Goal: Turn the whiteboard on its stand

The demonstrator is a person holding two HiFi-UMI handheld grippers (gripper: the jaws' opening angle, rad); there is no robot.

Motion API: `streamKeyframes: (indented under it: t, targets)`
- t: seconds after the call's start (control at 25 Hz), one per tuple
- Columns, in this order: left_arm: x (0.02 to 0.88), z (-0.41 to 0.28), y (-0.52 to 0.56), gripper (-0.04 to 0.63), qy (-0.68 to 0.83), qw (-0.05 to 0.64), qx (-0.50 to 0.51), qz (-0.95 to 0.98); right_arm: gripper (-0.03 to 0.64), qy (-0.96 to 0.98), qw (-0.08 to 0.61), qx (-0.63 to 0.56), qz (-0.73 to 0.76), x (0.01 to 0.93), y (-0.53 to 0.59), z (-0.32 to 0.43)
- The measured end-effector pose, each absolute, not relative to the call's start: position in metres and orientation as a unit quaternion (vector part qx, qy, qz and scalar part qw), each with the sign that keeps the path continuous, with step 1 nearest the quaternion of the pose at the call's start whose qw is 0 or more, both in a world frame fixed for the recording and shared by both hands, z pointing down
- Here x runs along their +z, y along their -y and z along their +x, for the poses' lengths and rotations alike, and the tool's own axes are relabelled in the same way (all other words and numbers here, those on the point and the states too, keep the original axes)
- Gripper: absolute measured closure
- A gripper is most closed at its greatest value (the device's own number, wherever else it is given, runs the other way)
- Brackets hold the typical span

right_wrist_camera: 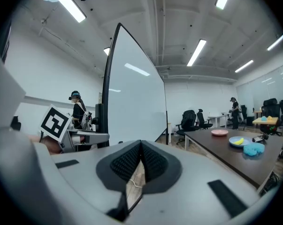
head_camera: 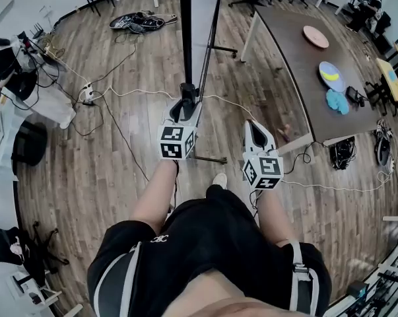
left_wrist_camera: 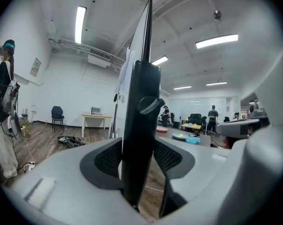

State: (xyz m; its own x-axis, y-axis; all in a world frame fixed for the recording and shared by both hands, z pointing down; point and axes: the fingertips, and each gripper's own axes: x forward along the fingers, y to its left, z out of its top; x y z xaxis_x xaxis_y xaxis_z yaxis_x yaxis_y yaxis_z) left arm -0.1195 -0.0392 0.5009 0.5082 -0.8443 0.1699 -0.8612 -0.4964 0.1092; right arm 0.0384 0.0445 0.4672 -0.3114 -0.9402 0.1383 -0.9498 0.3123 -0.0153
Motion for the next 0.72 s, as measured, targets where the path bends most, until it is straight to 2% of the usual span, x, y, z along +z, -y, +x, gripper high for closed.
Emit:
streamKeyframes:
  t: [0.2,0.24,0.28,0.32,0.48,0.72]
  targets:
    - [0.490,-0.145,0.006,0.402,0.526,0.088,0.026,0.846,0.609,0.820,0.041,0.041,0.570,0.459,-0.054,0.029]
    - [0.487,-0.152,0.000,0.420,0.536,0.090,0.024,0.839,0.609,0.823,0.037,0.039,0.565,0.456,-0.054,0.025]
    - [0.484,-0.159,-0.007,0.486,0.547,0.091,0.025,0.832,0.609,0.826,0.031,0.035,0.561,0.451,-0.053,0.021]
    - [0.481,-0.166,-0.013,0.581,0.557,0.089,0.029,0.825,0.609,0.830,0.024,0.032,0.557,0.447,-0.053,0.016]
    - [0.472,-0.174,-0.040,0.586,0.568,0.071,0.043,0.819,0.609,0.836,-0.007,0.014,0.549,0.437,-0.059,-0.002]
    - [0.478,-0.176,-0.065,0.586,0.567,0.075,0.049,0.819,0.611,0.850,-0.015,0.014,0.526,0.440,-0.074,-0.021]
